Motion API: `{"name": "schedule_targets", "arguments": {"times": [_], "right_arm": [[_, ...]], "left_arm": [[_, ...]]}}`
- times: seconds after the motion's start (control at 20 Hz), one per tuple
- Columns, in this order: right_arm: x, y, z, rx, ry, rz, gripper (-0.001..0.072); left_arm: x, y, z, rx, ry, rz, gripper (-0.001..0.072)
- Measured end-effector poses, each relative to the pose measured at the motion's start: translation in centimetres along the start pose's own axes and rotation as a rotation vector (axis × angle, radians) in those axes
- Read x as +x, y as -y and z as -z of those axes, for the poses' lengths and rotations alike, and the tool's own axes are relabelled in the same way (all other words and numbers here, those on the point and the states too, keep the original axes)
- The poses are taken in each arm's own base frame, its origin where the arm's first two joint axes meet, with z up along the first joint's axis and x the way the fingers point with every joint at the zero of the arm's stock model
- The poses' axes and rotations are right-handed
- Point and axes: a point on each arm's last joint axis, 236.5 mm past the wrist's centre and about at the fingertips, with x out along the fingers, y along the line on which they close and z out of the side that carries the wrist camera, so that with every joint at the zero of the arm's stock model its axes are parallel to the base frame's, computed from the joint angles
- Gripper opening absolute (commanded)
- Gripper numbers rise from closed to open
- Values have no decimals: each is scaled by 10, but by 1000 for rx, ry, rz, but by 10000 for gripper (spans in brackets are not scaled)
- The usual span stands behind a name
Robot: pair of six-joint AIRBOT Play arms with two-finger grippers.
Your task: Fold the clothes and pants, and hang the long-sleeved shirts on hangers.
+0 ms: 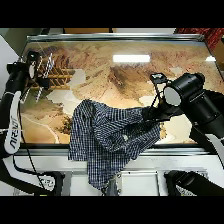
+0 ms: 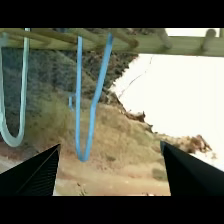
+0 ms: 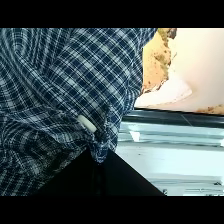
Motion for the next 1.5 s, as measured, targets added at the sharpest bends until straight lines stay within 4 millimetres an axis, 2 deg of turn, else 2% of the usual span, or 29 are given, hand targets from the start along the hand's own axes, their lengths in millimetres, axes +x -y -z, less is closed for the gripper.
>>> {"name": "schedule_targets", "arguments": {"times": [0.2,0.35,0.6,0.85,0.9,0.95,1.05,1.2,1.25,1.5], "right_arm": [[0,0,0,0,0,0,20],[0,0,0,0,-1,0,20],[0,0,0,0,-1,0,20],[0,0,0,0,-1,0,20],[0,0,0,0,-1,0,21],[0,0,0,0,-1,0,20],[0,0,0,0,-1,0,20],[0,0,0,0,-1,0,20],[0,0,0,0,-1,0,20],[0,0,0,0,-1,1,20]], "left_arm": [[53,-5,5,41,-61,-38,696],[81,-12,10,48,-93,-50,696],[116,-19,23,45,-141,-57,696],[133,-18,27,54,-123,-54,695],[135,-18,27,55,-117,-53,665],[137,-17,27,59,-114,-54,534],[139,-15,27,59,-109,-47,365],[141,-16,31,74,-119,-53,55],[141,-17,31,71,-119,-55,15],[136,-16,32,52,-128,-46,16]]}}
